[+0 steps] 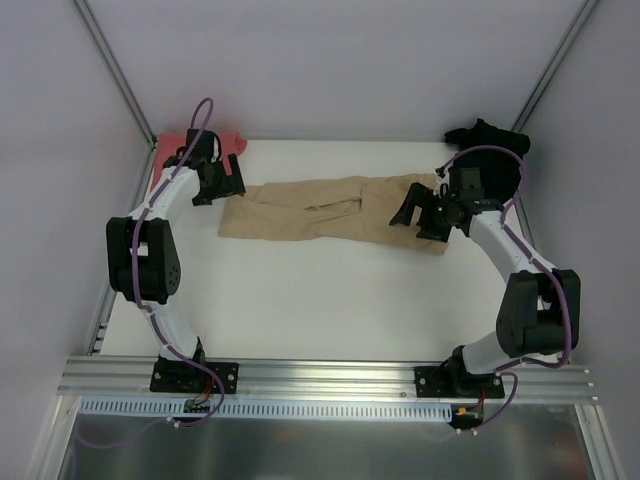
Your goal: Fold and stack the t-shirts
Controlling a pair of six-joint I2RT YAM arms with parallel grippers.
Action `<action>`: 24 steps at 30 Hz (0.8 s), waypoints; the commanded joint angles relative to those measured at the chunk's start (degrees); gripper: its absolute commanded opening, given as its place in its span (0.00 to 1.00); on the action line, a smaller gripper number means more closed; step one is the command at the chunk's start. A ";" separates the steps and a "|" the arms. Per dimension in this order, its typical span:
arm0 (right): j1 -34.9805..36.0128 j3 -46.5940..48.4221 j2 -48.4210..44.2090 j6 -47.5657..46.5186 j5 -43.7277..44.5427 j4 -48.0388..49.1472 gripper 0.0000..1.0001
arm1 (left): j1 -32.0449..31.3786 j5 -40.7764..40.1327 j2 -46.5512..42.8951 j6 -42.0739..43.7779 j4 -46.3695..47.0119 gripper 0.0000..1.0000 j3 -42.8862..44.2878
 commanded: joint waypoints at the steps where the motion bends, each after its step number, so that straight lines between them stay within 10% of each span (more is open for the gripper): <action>1: 0.26 1.46 -1.44 -0.45 -0.29 0.86 1.00 | 0.44 3.97 1.84 -1.44 -0.80 0.91 0.08; 24: -1.32 10.33 23.42 3.24 6.74 3.41 1.00 | 0.44 14.70 8.95 -4.07 -0.88 0.94 -4.49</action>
